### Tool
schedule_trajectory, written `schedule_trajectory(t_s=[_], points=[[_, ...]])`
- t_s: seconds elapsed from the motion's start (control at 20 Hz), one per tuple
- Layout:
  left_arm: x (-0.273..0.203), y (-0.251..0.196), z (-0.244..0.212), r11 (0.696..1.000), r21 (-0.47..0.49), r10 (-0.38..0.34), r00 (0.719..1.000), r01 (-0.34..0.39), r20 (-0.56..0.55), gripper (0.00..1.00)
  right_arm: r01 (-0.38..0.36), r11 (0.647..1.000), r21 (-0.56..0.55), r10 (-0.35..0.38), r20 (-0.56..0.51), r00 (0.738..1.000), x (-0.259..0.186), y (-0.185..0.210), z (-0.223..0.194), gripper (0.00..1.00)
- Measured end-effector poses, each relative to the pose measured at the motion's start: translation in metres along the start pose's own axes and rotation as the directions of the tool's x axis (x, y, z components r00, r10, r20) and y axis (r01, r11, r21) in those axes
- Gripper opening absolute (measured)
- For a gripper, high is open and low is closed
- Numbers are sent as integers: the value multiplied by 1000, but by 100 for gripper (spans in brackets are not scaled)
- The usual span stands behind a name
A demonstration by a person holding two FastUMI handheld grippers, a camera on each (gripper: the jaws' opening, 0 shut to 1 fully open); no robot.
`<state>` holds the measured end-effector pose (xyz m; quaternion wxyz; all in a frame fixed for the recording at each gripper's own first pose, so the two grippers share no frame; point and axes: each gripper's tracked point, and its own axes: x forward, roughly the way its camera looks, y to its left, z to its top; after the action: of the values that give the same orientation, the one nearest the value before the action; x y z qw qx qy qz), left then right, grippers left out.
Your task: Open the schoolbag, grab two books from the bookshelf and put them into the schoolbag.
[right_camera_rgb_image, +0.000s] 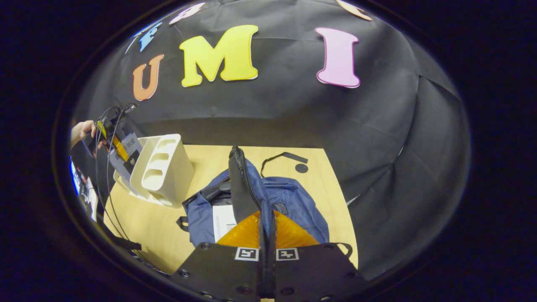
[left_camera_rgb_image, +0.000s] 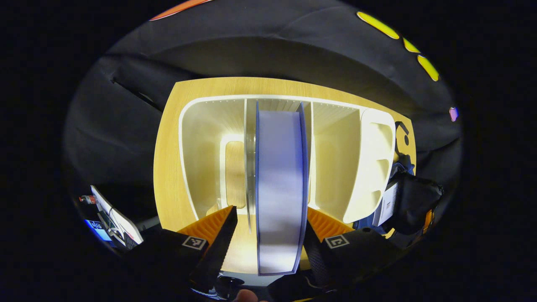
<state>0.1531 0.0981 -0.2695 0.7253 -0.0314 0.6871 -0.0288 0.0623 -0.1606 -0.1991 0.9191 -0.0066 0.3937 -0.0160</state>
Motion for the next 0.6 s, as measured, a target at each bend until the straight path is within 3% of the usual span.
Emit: schedule_trajectory(t_s=[0.25, 0.35, 0.45, 0.6], points=[[2, 5, -6, 999, 0, 32, 998, -32, -58, 67, -4, 1000, 17, 4, 1, 1000, 0, 3, -3, 0], [3, 1, -8, 999, -22, 25, 997, -26, -67, 51, -4, 1000, 21, 4, 5, 1000, 0, 4, -4, 0], [2, -2, -11, 999, -36, 19, 998, -21, -64, 44, -2, 1000, 21, 2, 8, 1000, 0, 4, -4, 0], [-16, -3, -16, 999, -45, -8, 1000, 7, -16, 45, -4, 1000, 19, 4, 12, 1000, 0, 5, -5, 0]])
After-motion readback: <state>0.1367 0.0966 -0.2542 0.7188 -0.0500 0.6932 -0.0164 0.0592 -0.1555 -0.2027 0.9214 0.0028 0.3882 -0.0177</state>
